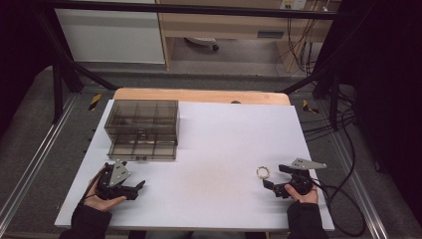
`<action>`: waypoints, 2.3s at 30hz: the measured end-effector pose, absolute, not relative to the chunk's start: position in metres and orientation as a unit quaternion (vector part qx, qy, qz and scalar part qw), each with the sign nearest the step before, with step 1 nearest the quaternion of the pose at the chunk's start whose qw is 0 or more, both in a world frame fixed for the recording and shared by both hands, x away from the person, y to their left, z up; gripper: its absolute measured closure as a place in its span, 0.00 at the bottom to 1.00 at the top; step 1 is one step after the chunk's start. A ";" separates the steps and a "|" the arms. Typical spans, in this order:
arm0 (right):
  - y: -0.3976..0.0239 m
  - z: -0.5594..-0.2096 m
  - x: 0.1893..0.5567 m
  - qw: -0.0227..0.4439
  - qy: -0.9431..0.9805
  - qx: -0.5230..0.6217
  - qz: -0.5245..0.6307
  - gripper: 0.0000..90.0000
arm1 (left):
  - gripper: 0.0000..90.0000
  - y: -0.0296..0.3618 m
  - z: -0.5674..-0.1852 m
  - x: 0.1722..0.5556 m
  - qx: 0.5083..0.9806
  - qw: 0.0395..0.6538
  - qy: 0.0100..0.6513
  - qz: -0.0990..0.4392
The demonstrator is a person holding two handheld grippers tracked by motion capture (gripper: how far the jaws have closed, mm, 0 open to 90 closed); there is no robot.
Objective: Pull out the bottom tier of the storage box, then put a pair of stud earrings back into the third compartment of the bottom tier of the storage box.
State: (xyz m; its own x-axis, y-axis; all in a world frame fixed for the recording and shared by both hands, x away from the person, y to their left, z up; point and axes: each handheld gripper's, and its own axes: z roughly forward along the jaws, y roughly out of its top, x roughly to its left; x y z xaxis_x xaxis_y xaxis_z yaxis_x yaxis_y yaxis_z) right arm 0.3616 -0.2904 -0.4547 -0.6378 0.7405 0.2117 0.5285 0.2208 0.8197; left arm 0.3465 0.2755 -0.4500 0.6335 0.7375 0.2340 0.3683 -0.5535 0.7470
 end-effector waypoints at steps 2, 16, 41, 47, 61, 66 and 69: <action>-0.290 -0.455 0.362 0.114 0.773 0.411 0.470 0.01 | 0.08 0.278 -0.450 0.347 0.836 0.345 0.340 0.258; -0.288 -0.453 0.364 0.121 0.774 0.414 0.464 0.01 | 0.05 0.292 -0.449 0.347 0.815 0.380 0.391 0.197; -0.277 -0.440 0.384 0.147 0.772 0.457 0.417 0.12 | 0.05 0.296 -0.448 0.347 0.803 0.398 0.405 0.181; -0.276 -0.444 0.386 0.146 0.773 0.469 0.401 0.24 | 0.05 0.296 -0.449 0.347 0.802 0.398 0.406 0.181; -0.280 -0.449 0.386 0.132 0.767 0.489 0.394 0.60 | 0.05 0.297 -0.450 0.348 0.803 0.398 0.406 0.180; -0.280 -0.449 0.386 0.128 0.767 0.493 0.391 0.71 | 0.05 0.297 -0.450 0.348 0.804 0.396 0.406 0.181; -0.279 -0.449 0.386 0.128 0.766 0.494 0.391 0.77 | 0.05 0.297 -0.450 0.348 0.804 0.395 0.406 0.181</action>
State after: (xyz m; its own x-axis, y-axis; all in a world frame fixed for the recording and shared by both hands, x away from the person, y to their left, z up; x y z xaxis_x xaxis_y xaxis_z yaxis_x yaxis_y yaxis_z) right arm 0.3859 -0.2794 -0.4494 -0.4797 0.8565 0.1904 0.6573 0.2070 0.7247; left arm 0.3477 0.2970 -0.4504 0.6048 0.7959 -0.0292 0.5092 -0.3582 0.7826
